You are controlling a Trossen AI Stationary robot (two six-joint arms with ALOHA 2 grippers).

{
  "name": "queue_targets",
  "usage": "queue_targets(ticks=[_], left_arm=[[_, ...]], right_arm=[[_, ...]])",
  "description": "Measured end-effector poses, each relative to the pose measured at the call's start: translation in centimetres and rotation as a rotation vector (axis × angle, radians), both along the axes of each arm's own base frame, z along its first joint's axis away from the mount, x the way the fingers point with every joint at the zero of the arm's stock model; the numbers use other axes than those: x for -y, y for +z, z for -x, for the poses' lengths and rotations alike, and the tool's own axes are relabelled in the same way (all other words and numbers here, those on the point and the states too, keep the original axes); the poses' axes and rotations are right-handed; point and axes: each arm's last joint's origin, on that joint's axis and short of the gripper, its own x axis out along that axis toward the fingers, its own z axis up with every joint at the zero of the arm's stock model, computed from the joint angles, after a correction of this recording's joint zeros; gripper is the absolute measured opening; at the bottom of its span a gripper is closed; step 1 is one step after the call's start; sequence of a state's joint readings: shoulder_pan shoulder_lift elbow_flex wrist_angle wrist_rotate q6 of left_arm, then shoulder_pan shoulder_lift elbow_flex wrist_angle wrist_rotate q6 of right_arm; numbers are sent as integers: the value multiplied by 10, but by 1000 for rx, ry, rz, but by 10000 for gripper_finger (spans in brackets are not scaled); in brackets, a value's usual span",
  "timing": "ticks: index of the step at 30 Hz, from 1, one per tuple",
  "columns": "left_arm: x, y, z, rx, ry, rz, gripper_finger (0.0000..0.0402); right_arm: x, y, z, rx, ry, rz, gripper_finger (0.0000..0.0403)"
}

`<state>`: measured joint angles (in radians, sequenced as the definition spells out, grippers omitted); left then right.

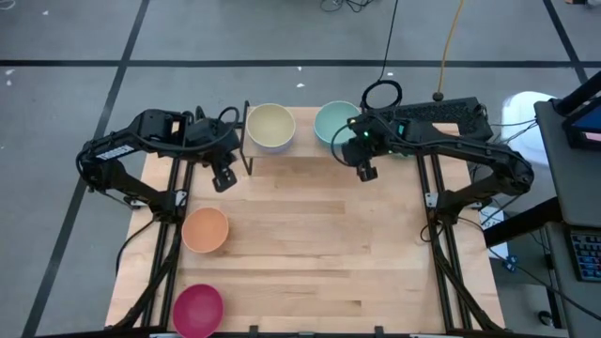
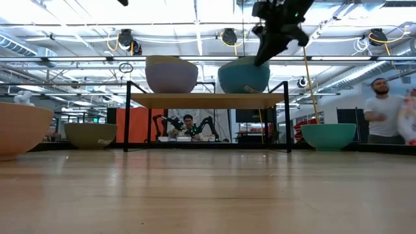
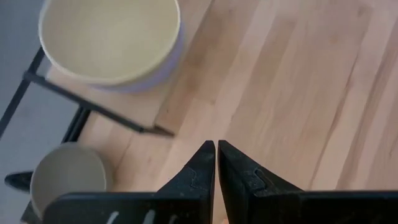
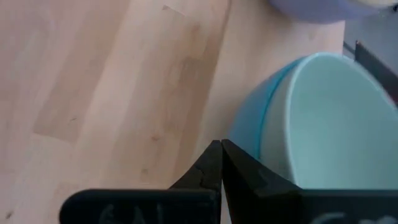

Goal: Place and stack bowls onto a shelf
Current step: Adjust the right stacked bowls on the shelf, then put the orange bowl on top of the light brown bowl on the shelf

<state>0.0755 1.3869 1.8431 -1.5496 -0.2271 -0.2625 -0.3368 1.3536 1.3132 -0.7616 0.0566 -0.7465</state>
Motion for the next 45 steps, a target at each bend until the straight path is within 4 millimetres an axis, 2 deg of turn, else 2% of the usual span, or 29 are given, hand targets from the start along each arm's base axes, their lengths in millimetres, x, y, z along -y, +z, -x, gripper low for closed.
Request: queue_targets(ticks=[9,16,21,24,30,36,40,45], left_arm=[[2,-1,1,-6,11,86,26],[3,-2,1,10,37,153,26],[3,-2,1,15,59,164,26],[3,-2,1,7,10,170,26],[2,-9,-11,-31,22,166,30],[2,-19,-26,-66,75,222,61],[7,-23,-32,-82,67,323,79],[19,-26,-36,-99,55,357,82]], right_arm=[[-38,21,16,66,86,-19,0],[-57,37,30,128,123,29,0],[-64,44,38,155,133,54,0],[-68,46,41,170,149,55,0],[-74,51,46,194,167,47,0],[-78,53,50,215,169,32,0],[-81,56,53,231,174,27,0],[-81,61,62,256,169,25,0]])
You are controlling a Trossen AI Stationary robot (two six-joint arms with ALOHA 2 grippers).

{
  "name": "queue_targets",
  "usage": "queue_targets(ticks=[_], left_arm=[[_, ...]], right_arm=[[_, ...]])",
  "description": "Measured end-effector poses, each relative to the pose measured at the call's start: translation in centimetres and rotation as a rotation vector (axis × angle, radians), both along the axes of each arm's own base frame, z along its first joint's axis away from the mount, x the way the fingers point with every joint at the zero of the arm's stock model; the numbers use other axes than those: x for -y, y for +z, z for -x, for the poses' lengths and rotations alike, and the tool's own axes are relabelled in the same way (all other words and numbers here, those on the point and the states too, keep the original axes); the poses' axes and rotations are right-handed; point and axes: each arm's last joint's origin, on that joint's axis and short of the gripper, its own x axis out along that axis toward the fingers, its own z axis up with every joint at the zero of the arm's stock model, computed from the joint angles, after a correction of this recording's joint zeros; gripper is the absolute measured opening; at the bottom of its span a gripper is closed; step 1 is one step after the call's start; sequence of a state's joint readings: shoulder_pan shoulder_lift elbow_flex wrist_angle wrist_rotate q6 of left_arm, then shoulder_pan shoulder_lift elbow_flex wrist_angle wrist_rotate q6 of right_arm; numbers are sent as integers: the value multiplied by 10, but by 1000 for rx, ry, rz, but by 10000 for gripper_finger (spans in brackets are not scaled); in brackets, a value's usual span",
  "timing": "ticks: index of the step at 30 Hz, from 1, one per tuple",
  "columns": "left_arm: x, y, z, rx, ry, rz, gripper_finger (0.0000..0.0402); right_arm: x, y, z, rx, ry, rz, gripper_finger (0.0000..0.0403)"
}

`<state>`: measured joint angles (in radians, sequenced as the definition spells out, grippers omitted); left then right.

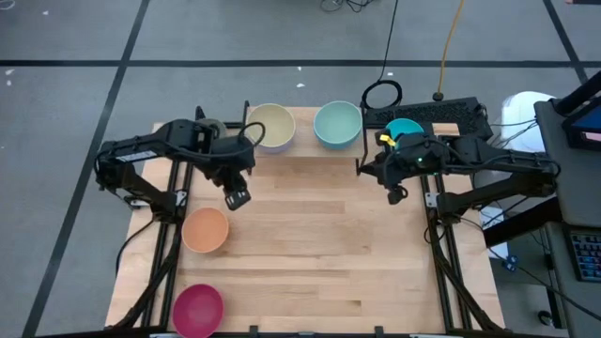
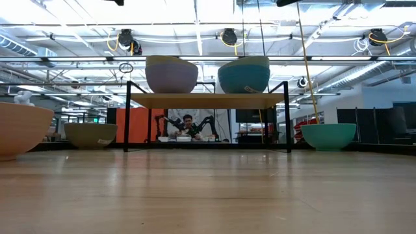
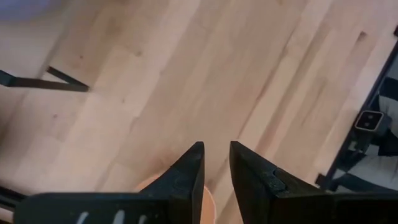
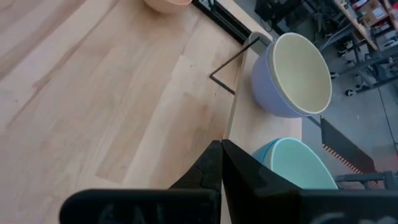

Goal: Place and stack bowls onto a shelf
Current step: Put the orange bowl on top of the light brown bowl on the shelf

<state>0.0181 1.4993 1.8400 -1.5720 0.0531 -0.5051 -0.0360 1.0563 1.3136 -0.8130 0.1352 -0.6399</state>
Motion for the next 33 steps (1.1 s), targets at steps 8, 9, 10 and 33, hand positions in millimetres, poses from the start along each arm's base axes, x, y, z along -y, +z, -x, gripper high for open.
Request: queue_targets(ticks=[8,9,10,33], left_arm=[[30,-1,0,-11,9,45,81],[35,-1,1,-13,10,52,81],[40,-1,2,-15,13,59,81],[135,-56,-33,-183,109,-68,81]], right_arm=[[0,7,13,40,-1,1,0],[0,8,14,41,0,1,0],[0,8,15,42,-1,1,0],[-1,16,30,90,16,28,0]])
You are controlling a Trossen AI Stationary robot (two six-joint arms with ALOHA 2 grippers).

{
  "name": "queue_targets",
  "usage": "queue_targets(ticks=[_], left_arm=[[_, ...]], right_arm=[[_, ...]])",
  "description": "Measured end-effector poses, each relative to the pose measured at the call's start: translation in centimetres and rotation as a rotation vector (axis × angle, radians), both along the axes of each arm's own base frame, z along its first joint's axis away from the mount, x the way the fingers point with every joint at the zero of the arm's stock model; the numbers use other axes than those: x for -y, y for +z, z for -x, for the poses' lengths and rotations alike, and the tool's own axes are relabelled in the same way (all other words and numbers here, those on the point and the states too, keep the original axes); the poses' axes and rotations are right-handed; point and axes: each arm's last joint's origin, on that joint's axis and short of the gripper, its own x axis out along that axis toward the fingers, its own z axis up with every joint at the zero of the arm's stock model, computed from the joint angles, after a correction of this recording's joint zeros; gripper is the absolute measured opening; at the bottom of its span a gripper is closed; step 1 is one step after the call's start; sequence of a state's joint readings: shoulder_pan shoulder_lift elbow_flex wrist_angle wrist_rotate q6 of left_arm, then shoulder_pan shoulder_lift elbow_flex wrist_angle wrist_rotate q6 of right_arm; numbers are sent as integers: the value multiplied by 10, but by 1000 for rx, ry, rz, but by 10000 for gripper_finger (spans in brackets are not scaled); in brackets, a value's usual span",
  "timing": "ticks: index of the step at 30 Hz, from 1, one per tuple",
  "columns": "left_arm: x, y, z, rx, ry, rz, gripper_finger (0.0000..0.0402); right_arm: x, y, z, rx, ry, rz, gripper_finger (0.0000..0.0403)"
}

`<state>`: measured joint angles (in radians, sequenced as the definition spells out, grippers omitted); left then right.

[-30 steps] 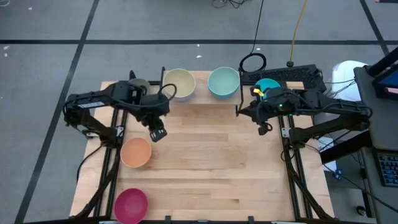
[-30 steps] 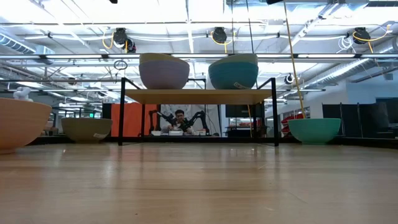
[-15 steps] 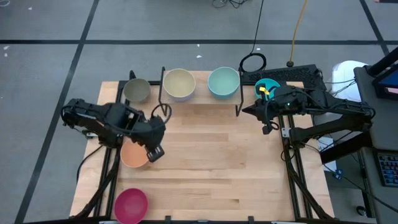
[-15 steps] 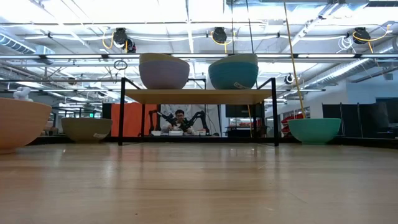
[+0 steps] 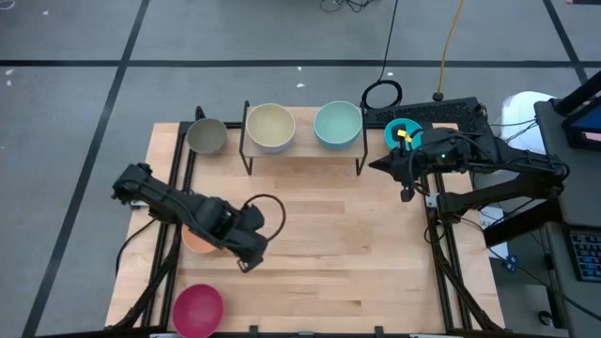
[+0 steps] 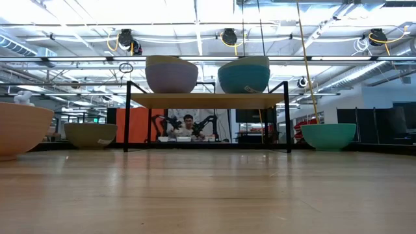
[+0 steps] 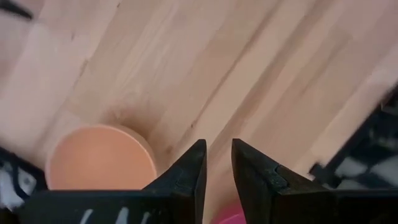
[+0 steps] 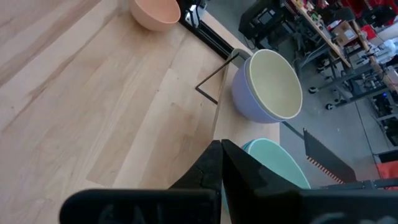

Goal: Place and stack bowls onto a shelf
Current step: Put the orange bowl on top of the light brown bowl on the shelf

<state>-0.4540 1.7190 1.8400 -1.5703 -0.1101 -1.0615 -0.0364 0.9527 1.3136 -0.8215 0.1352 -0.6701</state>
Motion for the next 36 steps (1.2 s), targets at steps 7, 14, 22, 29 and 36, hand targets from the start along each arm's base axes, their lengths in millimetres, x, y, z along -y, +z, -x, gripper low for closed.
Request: queue_targets(ticks=[7,14,22,29,36], left_arm=[[-3,-12,-12,-24,177,-7,81],[-12,-46,6,-170,262,-38,81],[-24,-66,44,-298,435,11,81],[-30,-81,64,-237,505,68,81],[-30,-108,75,-230,471,74,81]], right_arm=[[0,0,1,2,0,0,0],[0,0,1,2,0,0,0],[0,0,1,2,0,0,0],[0,0,1,3,-2,-2,0],[0,1,0,7,-2,-2,0]])
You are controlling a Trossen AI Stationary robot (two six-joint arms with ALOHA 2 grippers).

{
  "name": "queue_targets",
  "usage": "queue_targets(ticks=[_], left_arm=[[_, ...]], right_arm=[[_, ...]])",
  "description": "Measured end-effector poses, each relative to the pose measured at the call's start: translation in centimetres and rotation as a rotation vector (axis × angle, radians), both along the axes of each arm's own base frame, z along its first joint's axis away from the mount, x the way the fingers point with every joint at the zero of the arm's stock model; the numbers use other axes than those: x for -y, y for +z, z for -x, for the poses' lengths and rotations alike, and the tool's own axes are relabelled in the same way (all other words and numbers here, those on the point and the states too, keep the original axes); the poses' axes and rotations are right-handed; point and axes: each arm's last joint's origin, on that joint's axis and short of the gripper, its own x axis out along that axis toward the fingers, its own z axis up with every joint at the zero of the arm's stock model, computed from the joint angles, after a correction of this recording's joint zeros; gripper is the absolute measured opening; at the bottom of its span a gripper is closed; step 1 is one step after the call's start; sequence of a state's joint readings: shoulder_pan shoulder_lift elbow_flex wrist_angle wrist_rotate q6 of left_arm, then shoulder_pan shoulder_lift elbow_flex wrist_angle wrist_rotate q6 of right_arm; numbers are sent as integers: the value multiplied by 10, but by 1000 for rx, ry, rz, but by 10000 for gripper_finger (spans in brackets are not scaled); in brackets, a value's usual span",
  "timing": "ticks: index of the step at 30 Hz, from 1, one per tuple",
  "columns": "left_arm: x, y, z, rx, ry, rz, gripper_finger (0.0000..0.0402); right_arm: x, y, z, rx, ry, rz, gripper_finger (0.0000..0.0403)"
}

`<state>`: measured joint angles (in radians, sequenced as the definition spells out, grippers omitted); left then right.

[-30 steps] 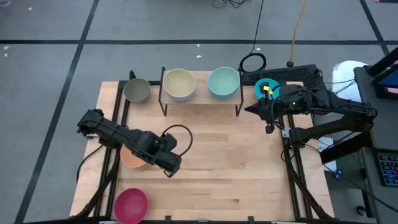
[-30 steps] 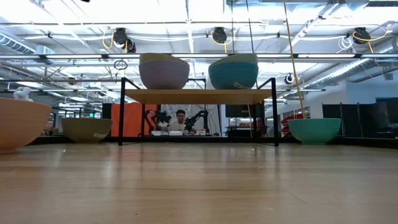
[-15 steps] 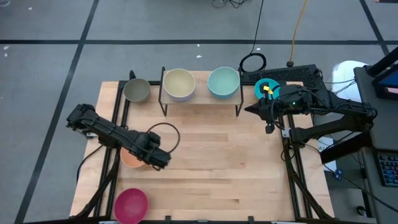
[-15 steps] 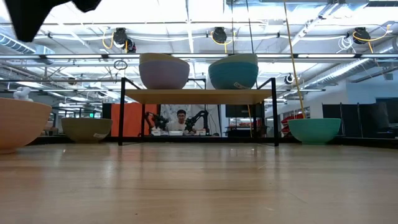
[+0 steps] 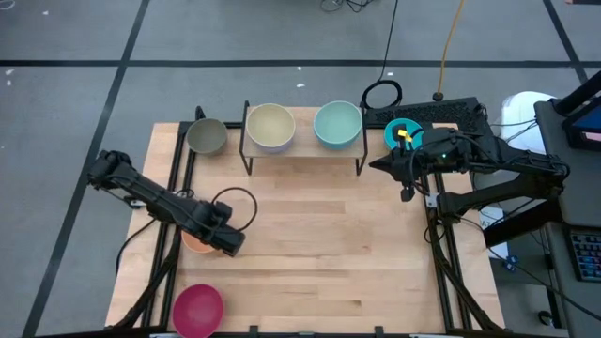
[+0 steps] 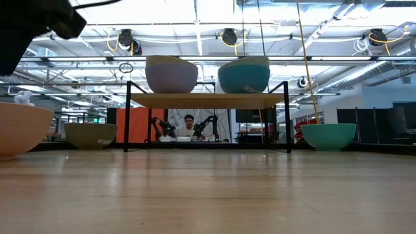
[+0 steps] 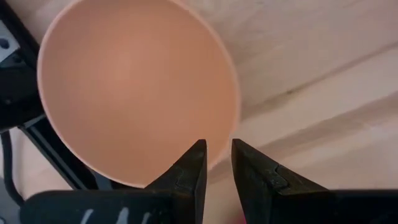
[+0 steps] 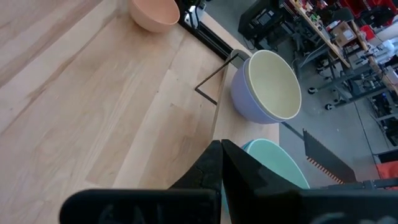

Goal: Place and stack bowls onto a shelf
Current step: Put the orange bowl on top of the light brown bowl on the shelf

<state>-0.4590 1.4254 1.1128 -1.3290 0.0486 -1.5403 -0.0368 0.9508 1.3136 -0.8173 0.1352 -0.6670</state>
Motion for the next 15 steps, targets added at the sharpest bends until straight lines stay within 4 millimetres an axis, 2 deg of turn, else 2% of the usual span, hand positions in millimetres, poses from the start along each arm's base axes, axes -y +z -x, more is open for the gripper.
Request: queue_targets(ticks=[6,15], left_arm=[[0,-18,1,7,1,18,81],[1,-34,1,38,-21,35,81]], right_arm=[[0,1,0,6,0,0,0],[0,1,0,6,0,0,0]])
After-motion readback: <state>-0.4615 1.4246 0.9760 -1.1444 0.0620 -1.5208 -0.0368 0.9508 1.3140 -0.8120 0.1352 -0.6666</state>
